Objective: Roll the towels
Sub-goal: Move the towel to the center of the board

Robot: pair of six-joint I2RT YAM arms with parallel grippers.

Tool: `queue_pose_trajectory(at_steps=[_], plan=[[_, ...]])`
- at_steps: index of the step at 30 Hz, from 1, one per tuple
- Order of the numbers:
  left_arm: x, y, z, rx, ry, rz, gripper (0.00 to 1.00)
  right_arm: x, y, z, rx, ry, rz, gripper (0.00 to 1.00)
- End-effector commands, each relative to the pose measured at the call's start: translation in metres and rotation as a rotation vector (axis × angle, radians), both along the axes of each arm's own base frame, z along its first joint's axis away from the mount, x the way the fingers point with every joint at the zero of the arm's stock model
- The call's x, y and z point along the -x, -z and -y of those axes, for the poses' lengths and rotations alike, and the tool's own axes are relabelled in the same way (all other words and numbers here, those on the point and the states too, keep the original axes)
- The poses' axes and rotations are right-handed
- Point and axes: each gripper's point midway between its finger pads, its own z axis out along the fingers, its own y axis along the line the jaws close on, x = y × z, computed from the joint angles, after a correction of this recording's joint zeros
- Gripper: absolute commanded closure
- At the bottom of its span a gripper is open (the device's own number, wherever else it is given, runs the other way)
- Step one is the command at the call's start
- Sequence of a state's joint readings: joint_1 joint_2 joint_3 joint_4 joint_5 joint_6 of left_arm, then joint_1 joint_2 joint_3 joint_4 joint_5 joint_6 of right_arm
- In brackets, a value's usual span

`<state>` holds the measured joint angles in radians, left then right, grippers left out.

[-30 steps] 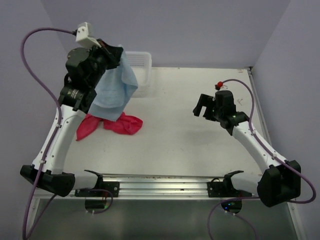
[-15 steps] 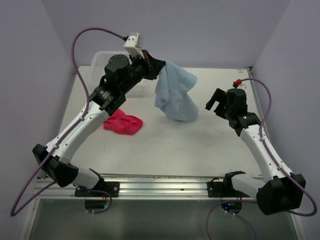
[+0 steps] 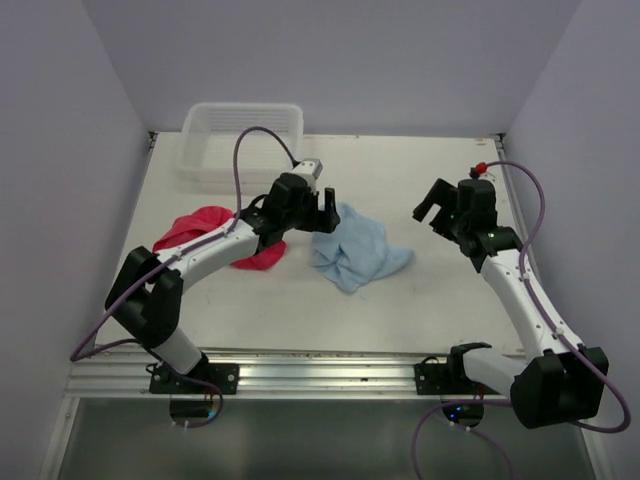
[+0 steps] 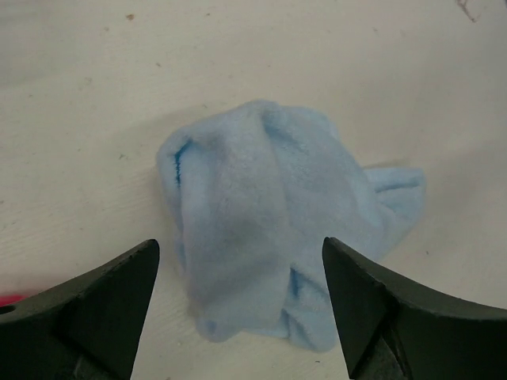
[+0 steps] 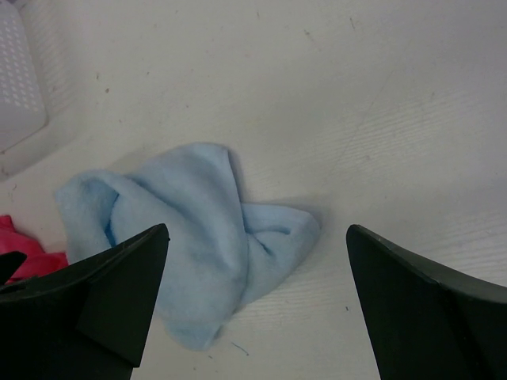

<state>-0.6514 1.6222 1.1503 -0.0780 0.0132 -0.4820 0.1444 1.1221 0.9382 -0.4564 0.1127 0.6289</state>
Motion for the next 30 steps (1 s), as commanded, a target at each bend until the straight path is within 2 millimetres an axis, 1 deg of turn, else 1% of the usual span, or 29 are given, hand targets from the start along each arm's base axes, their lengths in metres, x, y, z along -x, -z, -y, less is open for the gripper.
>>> queue_pose_trajectory(at_steps=[1, 2, 3, 4, 5, 6, 7, 8, 9, 10, 11, 12, 13, 14, 15, 16, 17, 19, 20, 21, 22, 24, 25, 27, 28, 29, 30], plan=[[-0.004, -0.046, -0.03, -0.024, -0.104, 0.153, 0.12, -0.004, -0.003, -0.014, -0.05, -0.068, 0.021, 0.02], [-0.004, -0.046, -0.04, -0.04, -0.135, 0.156, 0.11, -0.007, -0.006, -0.018, -0.056, -0.094, 0.042, 0.04], [-0.002, -0.047, -0.054, -0.058, -0.195, 0.15, 0.11, -0.006, 0.0, -0.024, -0.071, -0.121, 0.034, 0.05], [0.002, -0.035, -0.065, -0.076, -0.229, 0.115, 0.12, -0.005, 0.001, -0.035, -0.109, -0.168, 0.033, 0.07], [0.003, -0.03, -0.078, -0.075, -0.272, 0.092, 0.17, -0.007, 0.002, -0.038, -0.122, -0.184, 0.04, 0.08], [0.005, -0.021, -0.085, -0.045, -0.315, 0.047, 0.23, -0.006, 0.007, -0.042, -0.136, -0.196, 0.03, 0.09], [0.015, 0.004, -0.096, -0.055, -0.334, -0.009, 0.3, -0.004, 0.017, -0.044, -0.146, -0.203, 0.007, 0.11], [0.015, 0.011, -0.11, -0.029, -0.376, -0.033, 0.45, -0.004, 0.02, -0.047, -0.157, -0.217, 0.007, 0.11], [0.02, 0.02, -0.112, 0.018, -0.385, -0.073, 0.52, -0.002, 0.027, -0.048, -0.163, -0.221, -0.007, 0.11], [0.028, 0.042, -0.121, 0.021, -0.401, -0.105, 0.6, -0.002, 0.032, -0.049, -0.164, -0.224, -0.021, 0.11], [0.028, 0.049, -0.13, 0.033, -0.43, -0.117, 0.69, 0.0, 0.036, -0.049, -0.164, -0.228, -0.034, 0.11], [0.027, 0.052, -0.131, 0.055, -0.434, -0.115, 0.71, 0.0, 0.038, -0.05, -0.165, -0.233, -0.038, 0.11], [0.032, 0.064, -0.134, 0.041, -0.437, -0.134, 0.72, 0.001, 0.042, -0.05, -0.16, -0.239, -0.048, 0.11], [0.034, 0.07, -0.136, 0.03, -0.442, -0.145, 0.72, 0.001, 0.043, -0.051, -0.162, -0.244, -0.051, 0.11], [0.027, 0.067, -0.137, 0.037, -0.455, -0.119, 0.72, 0.001, 0.044, -0.052, -0.161, -0.252, -0.054, 0.11], [0.025, 0.069, -0.139, 0.028, -0.467, -0.117, 0.72, 0.002, 0.046, -0.053, -0.16, -0.258, -0.058, 0.11], [0.024, 0.074, -0.141, 0.012, -0.479, -0.125, 0.72, 0.002, 0.048, -0.052, -0.159, -0.257, -0.063, 0.11], [0.02, 0.078, -0.148, -0.007, -0.522, -0.131, 0.73, 0.004, 0.05, -0.053, -0.158, -0.268, -0.07, 0.1], [0.017, 0.082, -0.152, -0.015, -0.539, -0.141, 0.74, 0.005, 0.05, -0.053, -0.16, -0.271, -0.07, 0.1], [0.02, 0.089, -0.157, -0.034, -0.559, -0.171, 0.75, 0.005, 0.052, -0.053, -0.158, -0.274, -0.074, 0.1], [0.018, 0.092, -0.163, -0.04, -0.583, -0.181, 0.76, 0.006, 0.054, -0.054, -0.158, -0.281, -0.081, 0.1], [0.02, 0.105, -0.172, -0.061, -0.622, -0.224, 0.78, 0.007, 0.059, -0.055, -0.162, -0.282, -0.094, 0.1], [0.021, 0.11, -0.177, -0.064, -0.638, -0.245, 0.79, 0.007, 0.06, -0.058, -0.174, -0.293, -0.097, 0.1], [0.025, 0.124, -0.189, -0.042, -0.67, -0.306, 0.8, 0.006, 0.064, -0.06, -0.188, -0.3, -0.107, 0.1], [0.024, 0.129, -0.203, -0.014, -0.707, -0.328, 0.8, 0.007, 0.065, -0.064, -0.203, -0.313, -0.109, 0.1], [0.026, 0.13, -0.203, 0.037, -0.695, -0.353, 0.8, 0.006, 0.065, -0.067, -0.207, -0.324, -0.106, 0.11], [0.027, 0.135, -0.21, 0.064, -0.708, -0.356, 0.8, 0.007, 0.067, -0.07, -0.209, -0.333, -0.108, 0.11]])
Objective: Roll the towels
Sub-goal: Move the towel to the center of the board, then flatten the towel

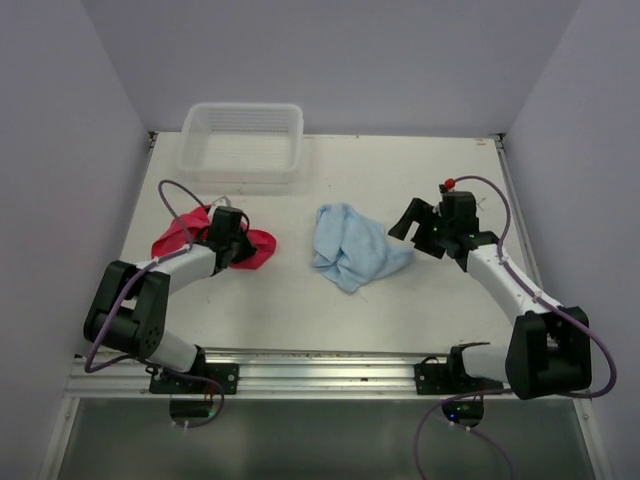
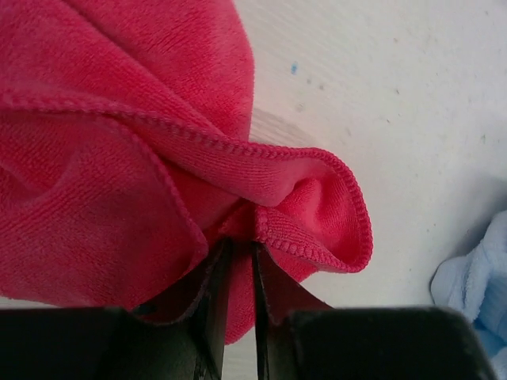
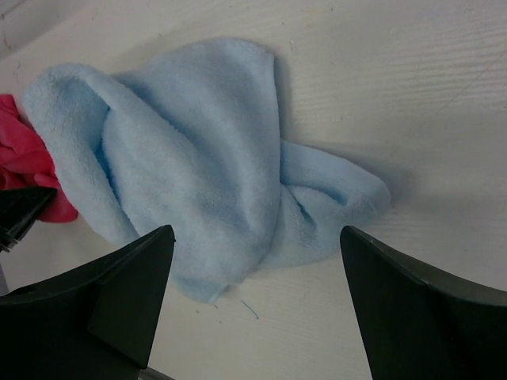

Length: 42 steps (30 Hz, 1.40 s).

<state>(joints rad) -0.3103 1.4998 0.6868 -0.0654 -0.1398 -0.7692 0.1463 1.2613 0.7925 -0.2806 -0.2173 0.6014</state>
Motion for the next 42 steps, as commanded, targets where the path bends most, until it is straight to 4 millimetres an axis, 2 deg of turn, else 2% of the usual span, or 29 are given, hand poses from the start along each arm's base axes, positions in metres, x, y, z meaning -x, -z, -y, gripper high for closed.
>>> queue_pose_trajectory(at_steps=[1, 4, 6, 7, 9, 10, 12, 14, 15, 18, 19, 20, 23, 28, 33, 35, 42], plan=[[-0.008, 0.005, -0.033, 0.106, -0.128, 0.018, 0.79, -0.002, 0.0, -0.015, -0.037, -0.063, 0.02, 0.11], [-0.012, -0.003, -0.062, 0.081, -0.202, 0.035, 0.76, -0.001, 0.005, -0.022, -0.043, -0.08, 0.013, 0.11], [-0.008, -0.002, -0.079, 0.045, -0.239, 0.013, 0.72, 0.001, 0.01, -0.027, -0.046, -0.098, 0.005, 0.11], [-0.01, -0.007, -0.092, 0.041, -0.269, 0.028, 0.68, 0.002, 0.012, -0.029, -0.046, -0.103, 0.0, 0.11], [-0.013, -0.016, -0.1, 0.029, -0.272, 0.046, 0.62, 0.004, 0.015, -0.034, -0.043, -0.116, -0.01, 0.12], [-0.015, -0.02, -0.112, 0.027, -0.301, 0.058, 0.55, 0.004, 0.016, -0.035, -0.042, -0.12, -0.011, 0.12], [-0.022, -0.035, -0.106, 0.047, -0.246, 0.113, 0.5, 0.005, 0.017, -0.039, -0.031, -0.131, -0.012, 0.14], [-0.024, -0.049, -0.091, 0.098, -0.184, 0.158, 0.45, 0.008, 0.02, -0.044, -0.023, -0.146, -0.018, 0.15], [-0.032, -0.061, -0.088, 0.104, -0.168, 0.214, 0.43, 0.008, 0.019, -0.047, -0.021, -0.151, -0.017, 0.16], [-0.041, -0.082, -0.061, 0.067, -0.089, 0.269, 0.39, 0.011, 0.025, -0.056, 0.0, -0.172, -0.035, 0.18], [-0.041, -0.085, -0.036, 0.066, -0.017, 0.277, 0.37, 0.012, 0.027, -0.058, 0.006, -0.173, -0.039, 0.19], [-0.047, -0.094, -0.021, 0.073, 0.026, 0.306, 0.36, 0.013, 0.03, -0.06, 0.007, -0.175, -0.051, 0.2], [-0.043, -0.088, 0.029, 0.14, 0.162, 0.274, 0.35, 0.013, 0.037, -0.059, 0.007, -0.159, -0.078, 0.24], [-0.037, -0.076, 0.087, 0.27, 0.32, 0.268, 0.31, 0.013, 0.035, -0.056, 0.021, -0.147, -0.074, 0.25], [-0.031, -0.094, 0.137, 0.364, 0.468, 0.351, 0.29, 0.01, 0.032, -0.053, 0.044, -0.142, -0.073, 0.26], [-0.021, -0.098, 0.159, 0.427, 0.565, 0.39, 0.28, 0.011, 0.032, -0.052, 0.047, -0.142, -0.075, 0.26], [-0.014, -0.083, 0.176, 0.447, 0.631, 0.363, 0.27, 0.01, 0.032, -0.051, 0.057, -0.142, -0.074, 0.26]])
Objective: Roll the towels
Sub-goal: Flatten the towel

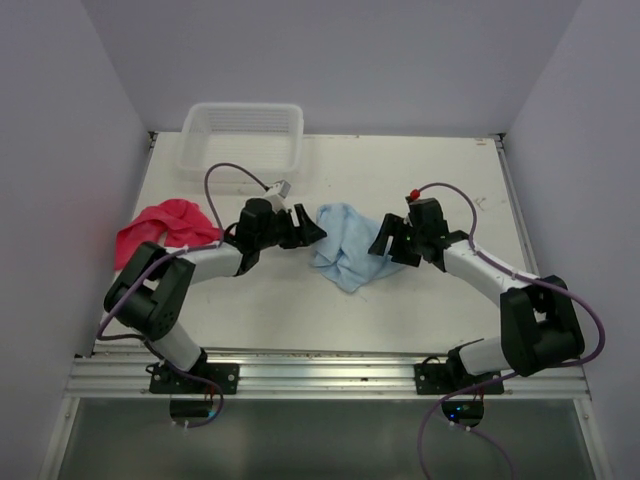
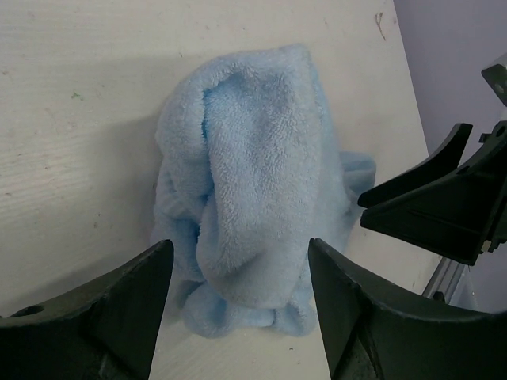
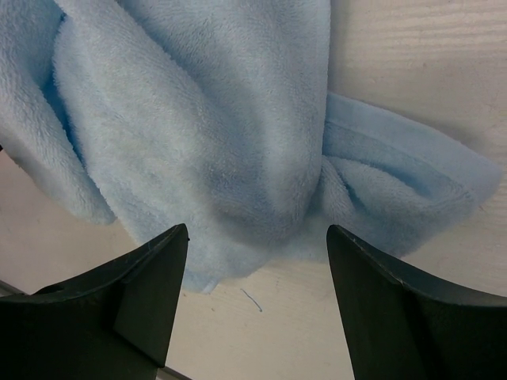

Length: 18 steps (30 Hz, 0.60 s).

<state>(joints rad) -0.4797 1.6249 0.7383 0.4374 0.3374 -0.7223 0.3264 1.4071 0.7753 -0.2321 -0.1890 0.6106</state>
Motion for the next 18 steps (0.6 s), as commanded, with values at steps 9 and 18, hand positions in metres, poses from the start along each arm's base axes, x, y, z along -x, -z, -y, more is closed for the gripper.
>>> queue_pose_trajectory(at_steps=[9, 18], plan=[[-0.004, -0.004, 0.024, 0.061, 0.083, 0.043, 0.59, -0.01, -0.013, 0.002, 0.019, 0.008, 0.034, 0.26], [-0.008, -0.049, 0.021, 0.047, 0.073, 0.156, 1.0, -0.01, -0.005, -0.003, -0.006, 0.004, 0.019, 0.39]])
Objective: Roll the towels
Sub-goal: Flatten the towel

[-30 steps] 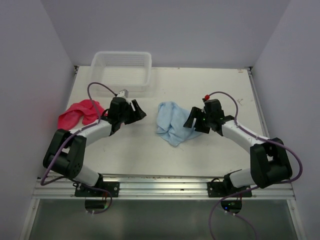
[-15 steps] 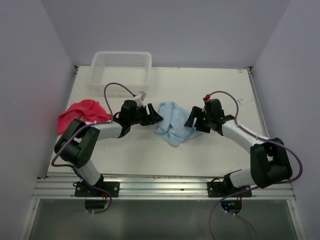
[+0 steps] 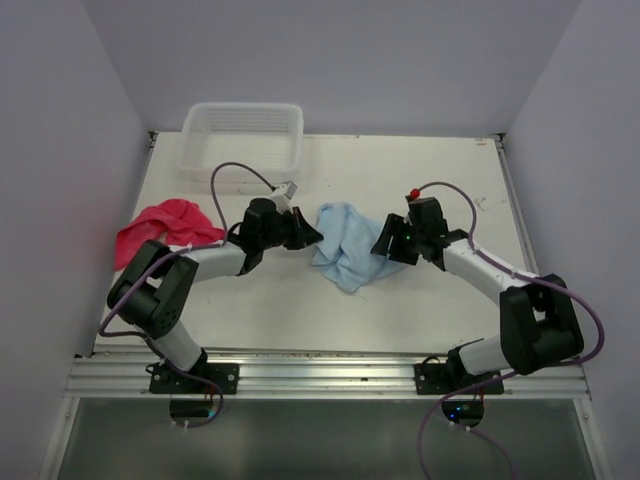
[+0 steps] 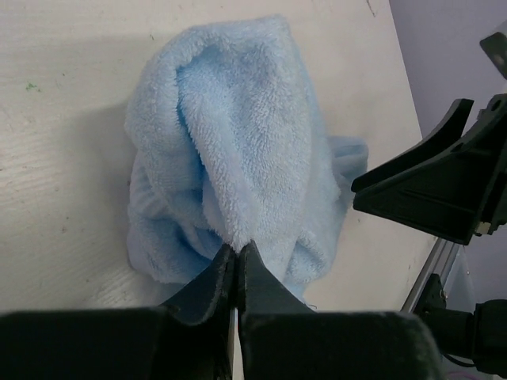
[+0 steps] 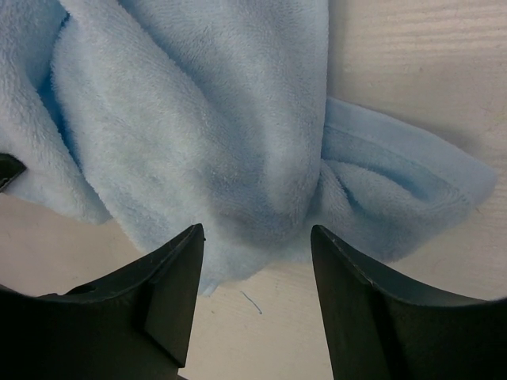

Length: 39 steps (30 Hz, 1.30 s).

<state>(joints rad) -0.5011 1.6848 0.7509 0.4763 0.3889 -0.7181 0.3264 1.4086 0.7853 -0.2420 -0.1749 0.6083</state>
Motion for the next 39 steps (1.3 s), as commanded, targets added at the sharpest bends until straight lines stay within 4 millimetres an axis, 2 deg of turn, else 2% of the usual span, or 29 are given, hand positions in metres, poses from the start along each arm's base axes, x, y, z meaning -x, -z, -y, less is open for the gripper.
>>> queue_pose_trajectory(at_steps=[1, 3, 4, 5, 6, 13, 14, 16, 17, 19, 20, 22, 26, 30, 31, 32, 33, 34, 35, 36, 37, 38, 39], plan=[[-0.016, -0.066, 0.004, 0.03, 0.001, 0.195, 1.0, -0.01, -0.005, -0.007, -0.03, 0.0, 0.023, 0.41], [-0.015, -0.074, -0.001, 0.009, -0.013, 0.211, 1.0, -0.01, -0.002, -0.011, -0.057, 0.002, 0.014, 0.41], [-0.013, -0.09, -0.003, 0.012, -0.009, 0.256, 1.0, -0.013, -0.003, -0.015, -0.075, -0.004, 0.028, 0.41], [-0.012, -0.095, -0.006, 0.002, -0.016, 0.264, 1.0, -0.013, -0.002, -0.018, -0.081, -0.007, 0.026, 0.41], [-0.009, -0.108, -0.008, 0.009, -0.018, 0.293, 1.0, -0.015, -0.003, -0.021, -0.088, -0.011, 0.032, 0.42], [0.002, -0.16, -0.023, -0.017, -0.051, 0.398, 1.0, -0.027, -0.006, -0.045, -0.134, -0.053, 0.035, 0.43], [0.003, -0.164, -0.024, -0.018, -0.053, 0.403, 1.0, -0.031, -0.008, -0.049, -0.143, -0.057, 0.04, 0.46], [0.008, -0.171, -0.028, -0.024, -0.058, 0.416, 1.0, -0.032, 0.0, -0.052, -0.134, -0.063, 0.019, 0.55], [0.009, -0.173, -0.029, -0.029, -0.063, 0.421, 1.0, -0.035, -0.002, -0.054, -0.142, -0.068, 0.02, 0.68], [0.012, -0.171, -0.034, -0.05, -0.072, 0.422, 1.0, -0.038, 0.001, -0.057, -0.146, -0.076, 0.012, 0.79], [0.013, -0.17, -0.036, -0.055, -0.075, 0.421, 1.0, -0.038, 0.001, -0.058, -0.15, -0.077, 0.01, 0.9], [0.016, -0.169, -0.04, -0.066, -0.08, 0.422, 1.0, -0.04, -0.004, -0.059, -0.154, -0.08, 0.02, 1.0], [0.022, -0.175, -0.046, -0.067, -0.09, 0.437, 1.0, -0.056, -0.027, -0.062, -0.136, -0.097, 0.072, 1.0], [0.026, -0.201, -0.047, -0.019, -0.109, 0.465, 1.0, -0.066, -0.05, -0.063, -0.116, -0.117, 0.099, 1.0], [0.026, -0.219, -0.045, 0.015, -0.115, 0.479, 1.0, -0.069, -0.058, -0.063, -0.116, -0.115, 0.114, 1.0], [0.024, -0.227, -0.043, 0.029, -0.115, 0.485, 1.0, -0.068, -0.067, -0.063, -0.118, -0.122, 0.131, 0.97], [0.022, -0.249, -0.041, 0.068, -0.124, 0.503, 1.0, -0.066, -0.071, -0.063, -0.119, -0.125, 0.133, 0.93], [0.021, -0.26, -0.04, 0.088, -0.13, 0.514, 1.0, -0.062, -0.073, -0.061, -0.122, -0.127, 0.138, 0.84], [0.018, -0.269, -0.038, 0.106, -0.135, 0.519, 1.0, -0.059, -0.077, -0.061, -0.127, -0.129, 0.145, 0.81], [0.017, -0.278, -0.037, 0.127, -0.141, 0.53, 1.0, -0.054, -0.089, -0.059, -0.133, -0.13, 0.178, 0.79], [0.014, -0.299, -0.038, 0.162, -0.168, 0.554, 1.0, -0.046, -0.087, -0.058, -0.125, -0.135, 0.179, 0.76], [0.01, -0.304, -0.035, 0.168, -0.179, 0.556, 1.0, -0.044, -0.088, -0.055, -0.097, -0.139, 0.199, 0.74], [0.009, -0.322, -0.036, 0.188, -0.199, 0.581, 1.0, -0.036, -0.096, -0.055, -0.083, -0.147, 0.222, 0.71]])
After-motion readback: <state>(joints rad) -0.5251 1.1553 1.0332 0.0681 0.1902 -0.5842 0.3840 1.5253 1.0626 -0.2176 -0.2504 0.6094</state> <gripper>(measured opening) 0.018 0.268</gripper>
